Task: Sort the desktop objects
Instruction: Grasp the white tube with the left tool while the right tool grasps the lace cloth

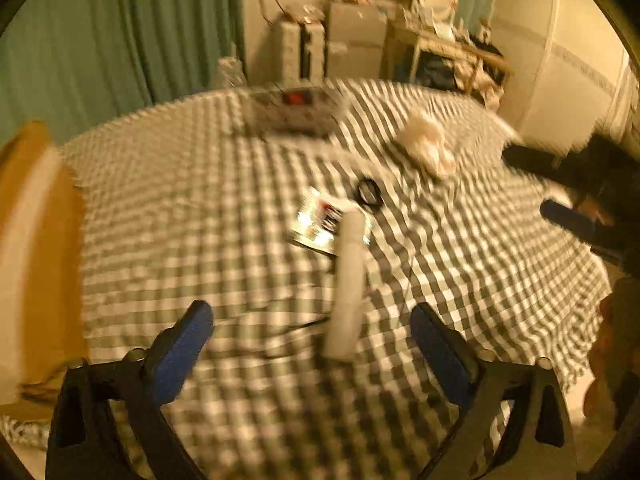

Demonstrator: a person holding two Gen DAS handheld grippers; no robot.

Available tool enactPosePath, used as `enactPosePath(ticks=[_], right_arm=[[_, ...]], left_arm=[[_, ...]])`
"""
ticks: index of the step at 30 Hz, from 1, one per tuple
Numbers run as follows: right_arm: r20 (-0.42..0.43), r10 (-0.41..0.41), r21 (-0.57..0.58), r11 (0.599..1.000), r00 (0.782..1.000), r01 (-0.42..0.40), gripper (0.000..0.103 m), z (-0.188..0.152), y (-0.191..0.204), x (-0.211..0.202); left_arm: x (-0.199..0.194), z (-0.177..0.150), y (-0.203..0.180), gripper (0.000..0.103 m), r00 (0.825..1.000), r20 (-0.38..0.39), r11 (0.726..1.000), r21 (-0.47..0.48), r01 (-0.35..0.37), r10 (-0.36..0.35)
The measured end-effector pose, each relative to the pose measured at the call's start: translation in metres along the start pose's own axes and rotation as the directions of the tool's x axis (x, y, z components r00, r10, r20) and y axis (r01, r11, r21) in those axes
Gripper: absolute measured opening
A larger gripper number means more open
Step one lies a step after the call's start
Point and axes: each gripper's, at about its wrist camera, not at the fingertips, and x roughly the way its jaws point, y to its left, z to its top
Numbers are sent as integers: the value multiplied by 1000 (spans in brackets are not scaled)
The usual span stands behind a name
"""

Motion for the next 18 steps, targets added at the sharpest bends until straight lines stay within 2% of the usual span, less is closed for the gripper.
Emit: enactPosePath(ticks=[1,2,3,7,12,14,16,17,18], right_arm=[[0,-8,11,1000,1000,8,92,2,-3,3],[14,-37,11,999,999,36,92,5,-5,7],[36,-54,-7,999,998,54,92,9,-6,10],[47,-84,-50,995,995,86,92,28,-13,40],[62,-107,-78,991,992,112,92,53,-19,86],[79,-108,-95,989,991,116,83,57,-17,102],[74,-161,-117,979,984,169,63,58,-13,118],[63,-168,-130,976,984,175,59,57,-11,123],[47,-160,-147,975,986,165,49,55,-8,129]], left_arm=[[13,0,-6,75,1000,-28,1000,4,-8,8],[27,1,-9,74,998,-63,1000,2,-2,3],[39,1,-10,74,996,-88,1000,-6,-4,3],[64,8,-6,74,995,-99,999,-46,-22,18],[72,13,-11,75,998,-66,999,-30,-18,16],[74,12,-13,75,998,-54,1000,-19,-18,17],[72,9,-14,72,999,-27,1000,11,-21,21],[71,11,-16,69,1000,-16,999,31,-20,20],[69,11,-19,60,1000,2,997,71,-17,17]])
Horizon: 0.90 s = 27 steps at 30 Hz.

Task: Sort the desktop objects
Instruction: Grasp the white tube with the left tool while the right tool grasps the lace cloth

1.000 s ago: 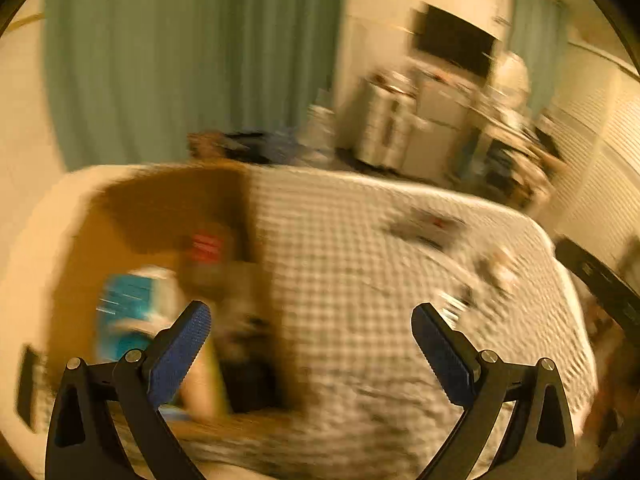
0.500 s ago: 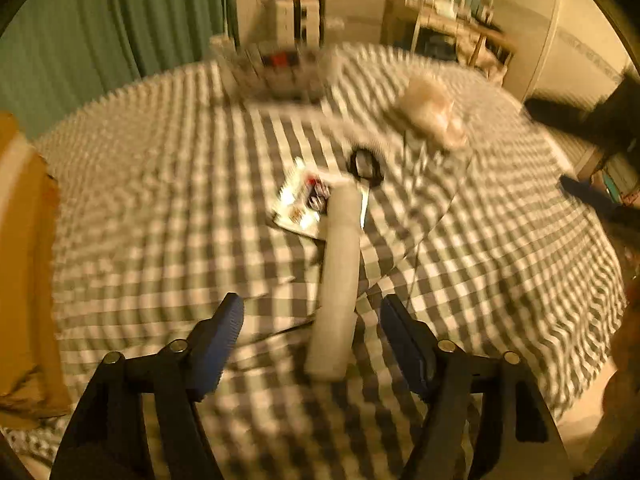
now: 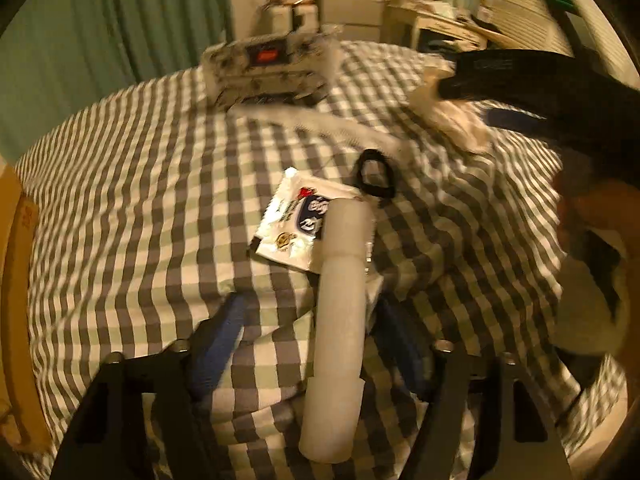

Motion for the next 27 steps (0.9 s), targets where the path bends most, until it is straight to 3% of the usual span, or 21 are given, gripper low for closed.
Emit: enactPosePath(ticks=[1,3,4,9,12,15,18,22,27], right_arm=[[2,-2,-18,1000,1000,2,33,-2,3,1],[41,-7,-49,999,999,9,19,-5,4,-8],[60,-18,-55,998,998,21,17,-5,4,-16],[80,-25,-18,999,996,27,16,-10,-6,-49],[70,-25,-7,1000,997,26,16,-17,-4,-68],[89,-10,11,1000,996,9,16,-22,3,-93],[107,23,8,1000,994,-24,16,-34,15,-120],[74,78,-39,996,994,-76,16,-54,41,-150],[94,162,-100,983,982,-153,14,-68,74,-194]], left_arm=[[-1,0,-2,47,1000,10,1000,26,7,-7],[-6,-1,-6,25,998,17,996,67,55,-56],[-9,-1,-6,21,998,17,996,67,64,-65],[-33,-1,4,14,992,27,993,22,120,-121],[-52,-2,10,12,992,44,993,15,117,-118],[-75,-11,26,12,987,57,987,-58,153,-149],[-91,-19,43,12,993,56,990,-87,109,-105],[-115,-22,73,12,992,76,981,-163,108,-96],[-153,-22,107,12,994,101,973,-218,73,-51]])
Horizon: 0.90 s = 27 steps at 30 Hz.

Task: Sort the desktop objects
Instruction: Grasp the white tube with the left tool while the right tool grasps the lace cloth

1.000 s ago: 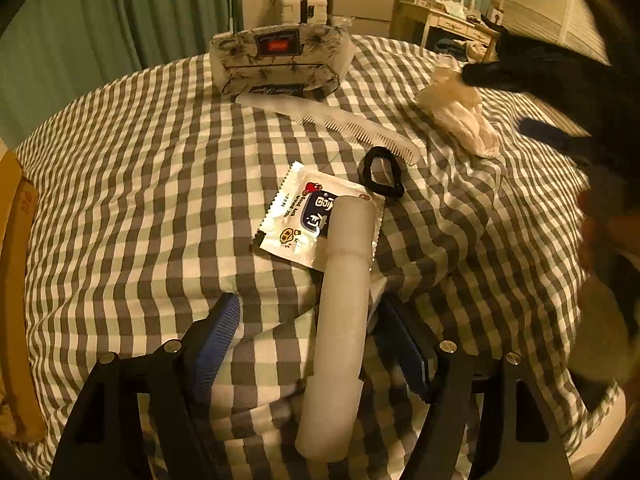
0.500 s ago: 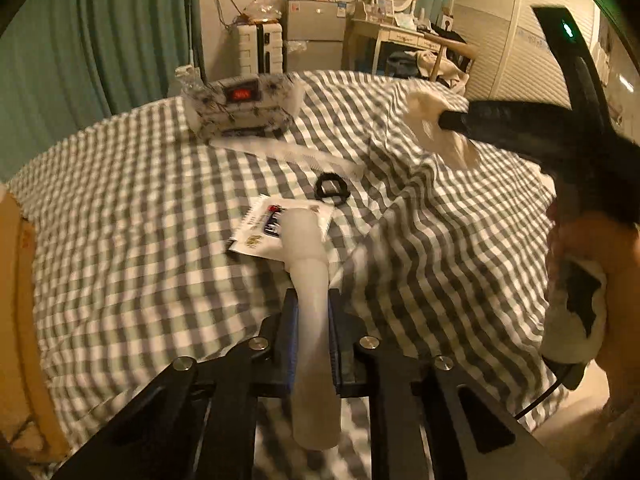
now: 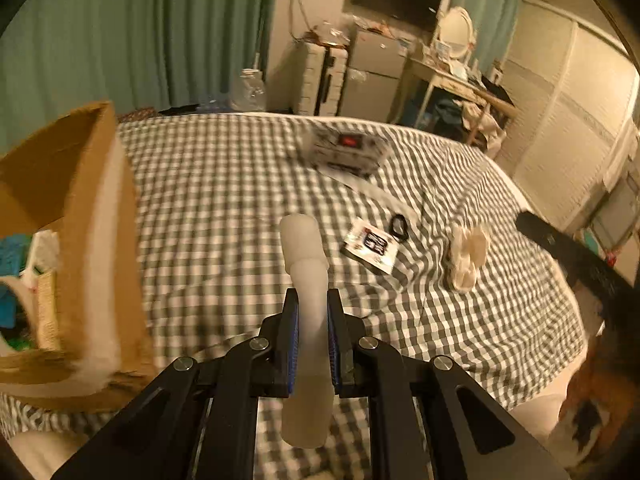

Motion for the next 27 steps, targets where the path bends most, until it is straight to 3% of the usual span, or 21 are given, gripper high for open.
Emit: enactPosePath(ticks=[5,7,11,15,19,27], right_arm=[[-14,-27,4,1000,1000,27,15,-8,8,-18],[-35,-49,38,998,998,50,22,-8,-4,-16],[-86,-85,118,988,993,95,24,-13,-29,-8],[-165,-88,201,972,982,121,52,-18,-56,15],[-239,-104,244,956,965,164,53,-20,-74,49],[-308,-148,165,964,940,206,53,-18,-85,110]], left_arm=[[-34,0,23,12,999,41,1000,-27,-13,15],[-42,-1,27,12,998,60,999,-29,-13,15],[-43,-3,31,12,997,76,1000,-26,1,1],[-25,-3,30,12,998,61,999,-38,7,-5],[-1,-5,28,12,1000,28,999,-48,5,-4],[44,4,20,12,1000,-25,999,-53,-7,6]])
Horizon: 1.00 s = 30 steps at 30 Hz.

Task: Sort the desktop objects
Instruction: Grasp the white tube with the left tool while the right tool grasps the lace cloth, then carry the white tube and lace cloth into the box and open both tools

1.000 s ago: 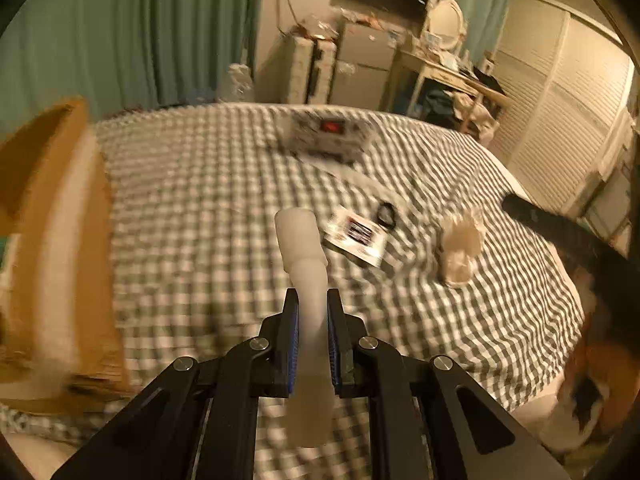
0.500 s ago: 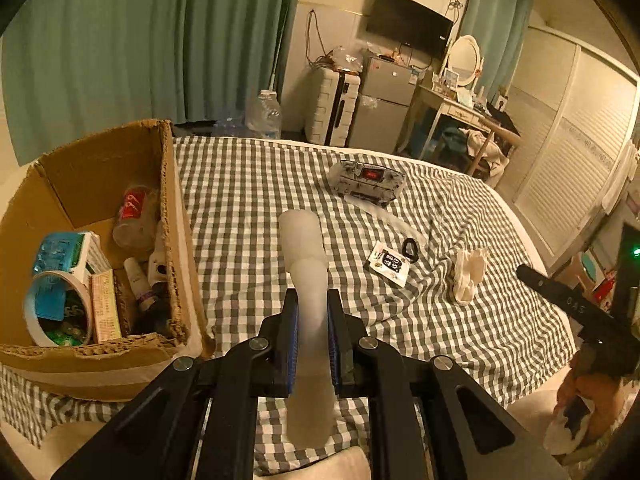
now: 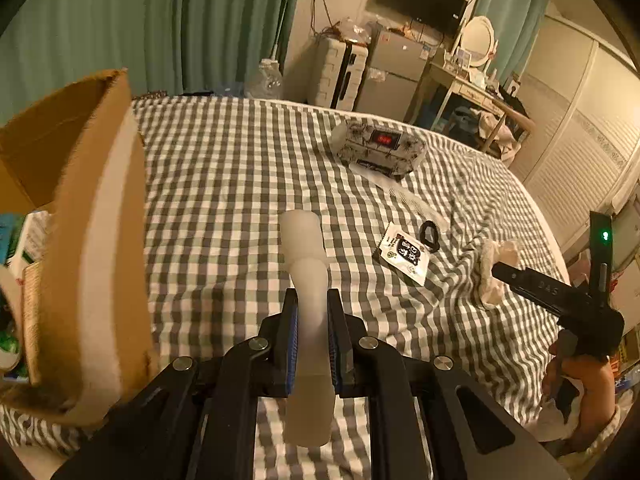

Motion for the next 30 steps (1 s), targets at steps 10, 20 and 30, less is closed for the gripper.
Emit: enactPosePath(ticks=[10,20,30], right_arm=[[-15,47,17,999,999,-47,11,1,-13,14],[78,239,-84,969,968,-232,11,-30,46,-87],[60,467,-299,852,882,-430,11,-54,186,-169]], left_arm=[[25,4,-10,12,999,-36,1000,25,6,-5],[-46,19,3,12,996,84,999,7,42,-42],[-142,45,48,12,975,224,1000,-10,1,1]])
